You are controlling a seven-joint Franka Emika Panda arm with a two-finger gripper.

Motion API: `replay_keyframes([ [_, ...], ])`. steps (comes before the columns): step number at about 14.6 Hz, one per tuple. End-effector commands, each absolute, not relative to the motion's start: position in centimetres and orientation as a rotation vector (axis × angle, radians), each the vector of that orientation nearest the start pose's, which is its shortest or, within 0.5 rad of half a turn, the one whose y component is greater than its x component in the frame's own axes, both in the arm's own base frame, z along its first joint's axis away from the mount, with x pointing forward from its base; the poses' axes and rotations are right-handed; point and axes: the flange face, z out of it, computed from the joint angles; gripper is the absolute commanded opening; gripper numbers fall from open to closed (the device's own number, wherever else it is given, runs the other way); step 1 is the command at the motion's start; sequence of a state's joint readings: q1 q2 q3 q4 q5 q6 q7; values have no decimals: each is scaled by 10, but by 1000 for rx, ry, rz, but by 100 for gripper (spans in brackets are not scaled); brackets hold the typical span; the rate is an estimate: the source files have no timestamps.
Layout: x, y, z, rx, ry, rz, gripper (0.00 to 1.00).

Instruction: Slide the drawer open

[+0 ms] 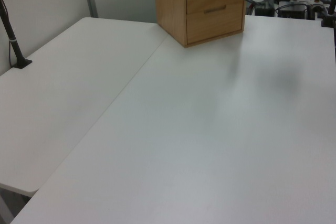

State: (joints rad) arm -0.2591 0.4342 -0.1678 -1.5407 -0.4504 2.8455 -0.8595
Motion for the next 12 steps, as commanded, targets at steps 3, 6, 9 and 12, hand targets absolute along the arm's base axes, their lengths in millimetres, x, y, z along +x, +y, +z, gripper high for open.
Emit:
replay_keyframes([
  [3, 678, -264, 506, 1938, 1052, 427, 12],
  [6, 675, -264, 513, 1938, 1040, 439, 9],
  [9, 658, -260, 520, 1963, 1030, 448, 5],
  [12, 622, -246, 526, 2006, 1036, 455, 5],
])
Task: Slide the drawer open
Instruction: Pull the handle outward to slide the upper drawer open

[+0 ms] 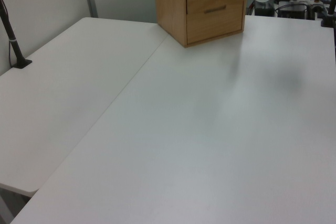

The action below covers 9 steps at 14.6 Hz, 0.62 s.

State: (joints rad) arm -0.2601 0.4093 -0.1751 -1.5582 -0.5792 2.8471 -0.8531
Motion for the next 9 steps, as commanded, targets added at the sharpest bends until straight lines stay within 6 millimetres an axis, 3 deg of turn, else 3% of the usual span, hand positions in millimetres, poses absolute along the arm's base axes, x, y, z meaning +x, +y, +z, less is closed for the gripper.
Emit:
replay_keyframes([
  [1, 613, -241, 528, 2015, 1038, 460, 5],
  [9, 562, -186, 537, 2095, 1033, 524, 5],
])
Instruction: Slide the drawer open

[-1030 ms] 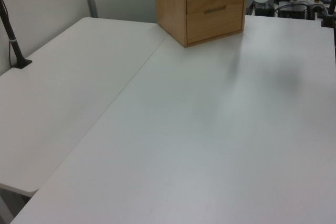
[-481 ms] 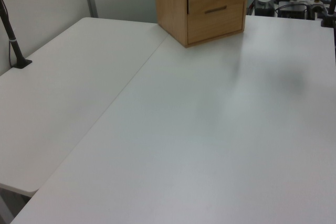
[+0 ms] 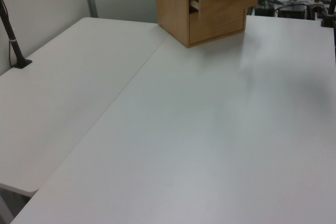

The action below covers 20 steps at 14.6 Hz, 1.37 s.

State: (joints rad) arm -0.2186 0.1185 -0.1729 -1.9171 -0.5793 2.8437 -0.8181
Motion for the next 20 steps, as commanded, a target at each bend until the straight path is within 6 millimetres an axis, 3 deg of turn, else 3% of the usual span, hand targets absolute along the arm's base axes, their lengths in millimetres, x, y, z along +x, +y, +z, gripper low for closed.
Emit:
replay_keyframes([
  [1, 553, -179, 543, 2105, 1034, 512, 5],
  [7, 517, -137, 559, 2179, 1078, 399, 5],
  [12, 512, -125, 560, 2203, 1095, 350, 7],
  [13, 509, -127, 561, 2238, 1077, 350, 24],
  [14, 507, -126, 562, 2400, 1000, 397, 69],
  [15, 509, -112, 574, 2540, 939, 463, 98],
  [18, 507, -86, 621, 2941, 698, 451, 100],
  [20, 503, -77, 638, 3093, 457, 359, 100],
])
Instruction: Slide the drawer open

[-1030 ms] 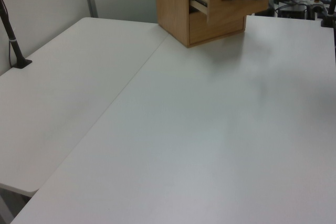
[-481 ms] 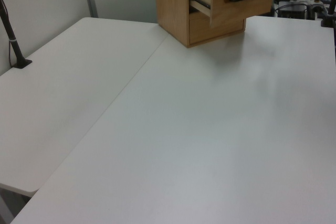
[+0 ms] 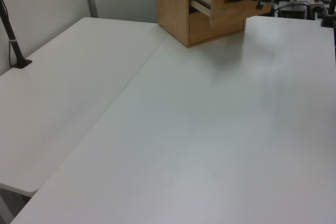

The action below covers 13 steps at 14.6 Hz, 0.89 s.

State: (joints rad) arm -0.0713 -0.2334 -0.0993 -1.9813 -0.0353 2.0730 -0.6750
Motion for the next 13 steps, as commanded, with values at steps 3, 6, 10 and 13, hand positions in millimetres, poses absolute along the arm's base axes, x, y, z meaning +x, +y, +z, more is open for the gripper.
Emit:
replay_keyframes([
  [3, 511, -42, 642, -3074, -60, -288, 100],
  [6, 538, -19, 621, -3066, 299, -212, 100],
  [10, 551, -21, 591, -3085, 327, -109, 100],
  [13, 556, -22, 578, -3113, 158, -72, 100],
])
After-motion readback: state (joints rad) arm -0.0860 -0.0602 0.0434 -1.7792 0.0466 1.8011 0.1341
